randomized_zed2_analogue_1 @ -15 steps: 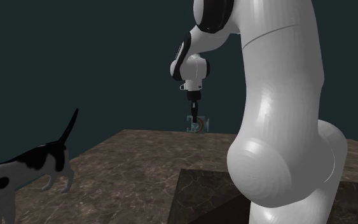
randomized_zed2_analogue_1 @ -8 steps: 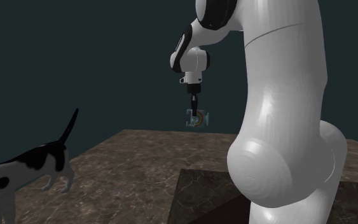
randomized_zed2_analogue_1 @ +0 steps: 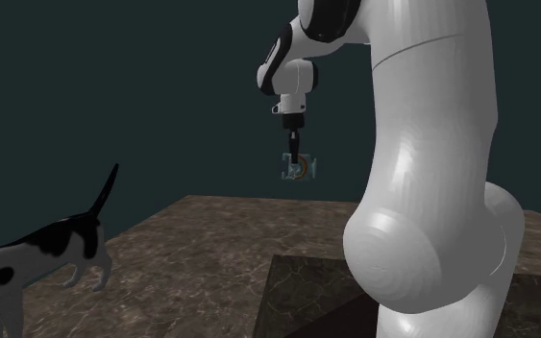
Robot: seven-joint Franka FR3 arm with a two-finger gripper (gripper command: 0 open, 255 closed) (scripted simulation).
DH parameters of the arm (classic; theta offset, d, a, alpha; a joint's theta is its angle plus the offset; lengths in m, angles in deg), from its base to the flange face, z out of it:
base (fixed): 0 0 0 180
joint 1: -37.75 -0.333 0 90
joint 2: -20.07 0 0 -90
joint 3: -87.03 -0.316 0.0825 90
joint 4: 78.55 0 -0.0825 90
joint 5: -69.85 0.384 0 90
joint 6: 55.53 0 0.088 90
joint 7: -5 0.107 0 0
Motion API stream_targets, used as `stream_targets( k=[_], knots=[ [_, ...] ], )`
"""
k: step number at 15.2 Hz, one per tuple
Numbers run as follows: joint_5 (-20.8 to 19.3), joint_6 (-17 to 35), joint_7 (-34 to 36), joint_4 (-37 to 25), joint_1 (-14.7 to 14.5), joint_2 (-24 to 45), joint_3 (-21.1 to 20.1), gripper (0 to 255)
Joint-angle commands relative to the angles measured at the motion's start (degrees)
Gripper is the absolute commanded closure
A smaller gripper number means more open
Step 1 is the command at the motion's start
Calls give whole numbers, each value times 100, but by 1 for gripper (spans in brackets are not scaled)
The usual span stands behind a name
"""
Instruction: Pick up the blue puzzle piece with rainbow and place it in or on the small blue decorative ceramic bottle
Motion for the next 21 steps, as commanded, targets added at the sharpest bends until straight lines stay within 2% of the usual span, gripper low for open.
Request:
stream_targets(
  k=[1,11,21],
  knots=[
    [-8,-145,4,-128,-1,-17,1,255],
    [-264,-93,-1052,520,571,-711,521,255],
    [-288,-204,-2339,469,1242,-834,1139,255]
  ],
)
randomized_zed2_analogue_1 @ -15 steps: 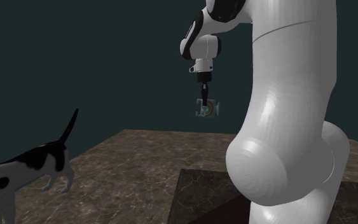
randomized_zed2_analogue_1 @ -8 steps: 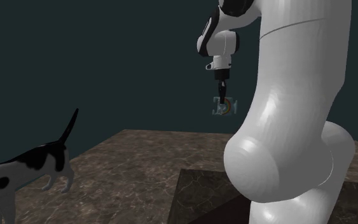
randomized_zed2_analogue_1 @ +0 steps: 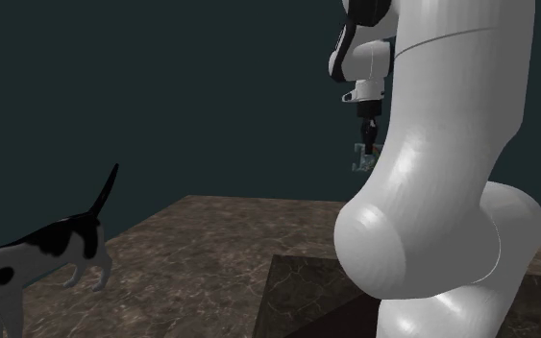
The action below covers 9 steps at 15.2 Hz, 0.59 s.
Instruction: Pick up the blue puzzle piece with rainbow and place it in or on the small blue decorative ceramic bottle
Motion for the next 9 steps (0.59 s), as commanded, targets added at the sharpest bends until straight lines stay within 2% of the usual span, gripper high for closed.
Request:
stream_targets(
  k=[1,3,9],
  knots=[
    [-3,-29,-257,-18,129,-22,116,255],
    [50,-70,-552,-124,284,48,246,255],
    [70,306,-585,226,302,79,260,255]
  ],
)
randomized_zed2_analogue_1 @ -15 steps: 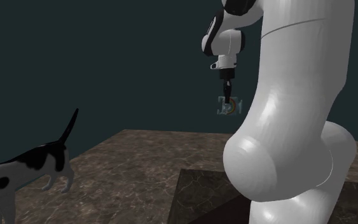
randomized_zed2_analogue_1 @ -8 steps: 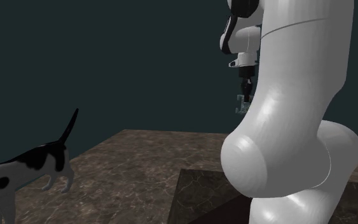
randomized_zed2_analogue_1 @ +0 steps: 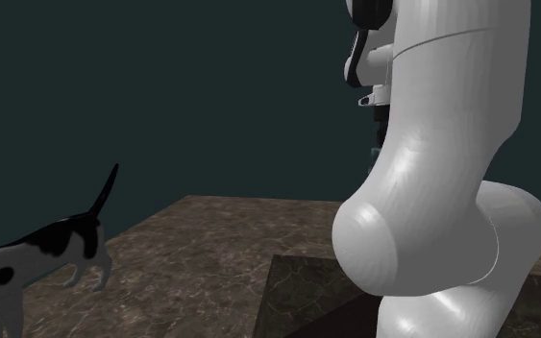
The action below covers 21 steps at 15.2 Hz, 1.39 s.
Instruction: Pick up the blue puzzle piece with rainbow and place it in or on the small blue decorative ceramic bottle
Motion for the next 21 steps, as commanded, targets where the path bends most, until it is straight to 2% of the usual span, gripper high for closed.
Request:
stream_targets(
  k=[1,14,21],
  knots=[
    [6,155,4,145,-2,9,-3,255],
    [185,1170,-90,944,35,278,-9,255],
    [185,1170,-90,944,36,278,-9,255]
  ],
)
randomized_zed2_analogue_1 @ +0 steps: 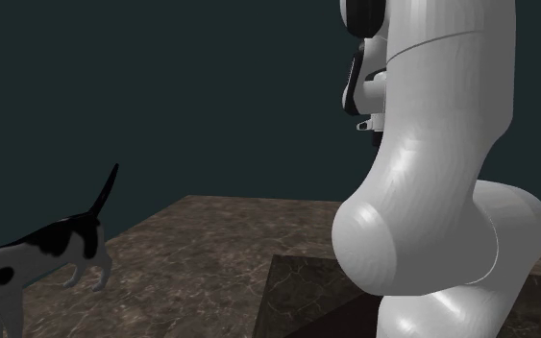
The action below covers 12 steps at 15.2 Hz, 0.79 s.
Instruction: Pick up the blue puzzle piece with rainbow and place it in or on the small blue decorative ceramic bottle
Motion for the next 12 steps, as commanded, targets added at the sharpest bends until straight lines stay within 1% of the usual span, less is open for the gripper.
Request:
stream_targets(
  k=[1,2,7,11,12],
  knots=[
    [0,1,0,0,0,0,0,255],
    [0,1,0,0,0,0,0,0],
    [0,1,0,0,0,0,0,0],
    [-161,-690,112,-501,-51,-237,-2,0],
    [-161,-690,112,-501,-50,-237,-2,0]
  ],
)
